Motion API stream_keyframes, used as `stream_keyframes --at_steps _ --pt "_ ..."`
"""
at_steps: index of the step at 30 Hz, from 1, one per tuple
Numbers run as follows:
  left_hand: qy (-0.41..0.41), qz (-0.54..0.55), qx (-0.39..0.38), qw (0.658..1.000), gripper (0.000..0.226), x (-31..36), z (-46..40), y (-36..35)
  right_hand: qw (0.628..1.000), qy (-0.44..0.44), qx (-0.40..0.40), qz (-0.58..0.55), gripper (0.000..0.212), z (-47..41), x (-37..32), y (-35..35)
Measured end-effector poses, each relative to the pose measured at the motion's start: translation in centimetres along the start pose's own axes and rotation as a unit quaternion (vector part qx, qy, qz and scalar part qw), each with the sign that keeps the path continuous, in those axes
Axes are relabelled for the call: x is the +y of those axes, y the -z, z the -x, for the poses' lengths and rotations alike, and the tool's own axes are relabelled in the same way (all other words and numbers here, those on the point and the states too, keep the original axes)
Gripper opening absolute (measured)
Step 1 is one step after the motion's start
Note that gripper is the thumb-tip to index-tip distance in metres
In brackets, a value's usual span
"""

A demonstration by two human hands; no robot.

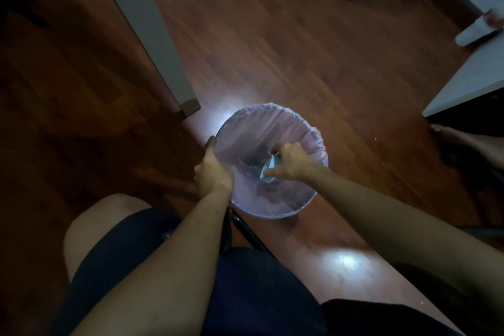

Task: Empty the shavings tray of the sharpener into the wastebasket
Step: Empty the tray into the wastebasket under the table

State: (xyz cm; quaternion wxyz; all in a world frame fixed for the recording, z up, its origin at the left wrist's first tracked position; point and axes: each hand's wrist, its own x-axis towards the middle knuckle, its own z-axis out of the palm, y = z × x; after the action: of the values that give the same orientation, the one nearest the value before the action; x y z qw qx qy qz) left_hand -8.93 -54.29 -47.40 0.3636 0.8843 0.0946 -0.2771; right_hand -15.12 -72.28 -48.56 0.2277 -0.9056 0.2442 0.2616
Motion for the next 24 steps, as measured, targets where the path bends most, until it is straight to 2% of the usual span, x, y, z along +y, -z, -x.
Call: stream_keyframes --at_steps 3,8,19,24 --pt "-0.009 -0.007 -0.001 1.000 0.066 0.0 0.0 0.0 0.998 0.007 -0.001 0.055 0.060 -1.0 -1.0 -0.3" --pt "-0.010 -0.025 0.006 1.000 0.067 0.0 0.3 -0.2 0.994 0.010 0.012 0.111 0.064 -2.0 -2.4 -0.6" --pt "-0.012 -0.032 0.014 0.999 0.066 -0.2 -0.3 -0.5 0.994 -0.005 0.007 0.106 0.062 -2.4 -2.9 -0.6" --pt "-0.002 -0.022 0.009 1.000 0.062 0.1 -0.5 0.0 0.993 -0.001 -0.050 0.104 0.061 -2.4 -3.4 0.9"
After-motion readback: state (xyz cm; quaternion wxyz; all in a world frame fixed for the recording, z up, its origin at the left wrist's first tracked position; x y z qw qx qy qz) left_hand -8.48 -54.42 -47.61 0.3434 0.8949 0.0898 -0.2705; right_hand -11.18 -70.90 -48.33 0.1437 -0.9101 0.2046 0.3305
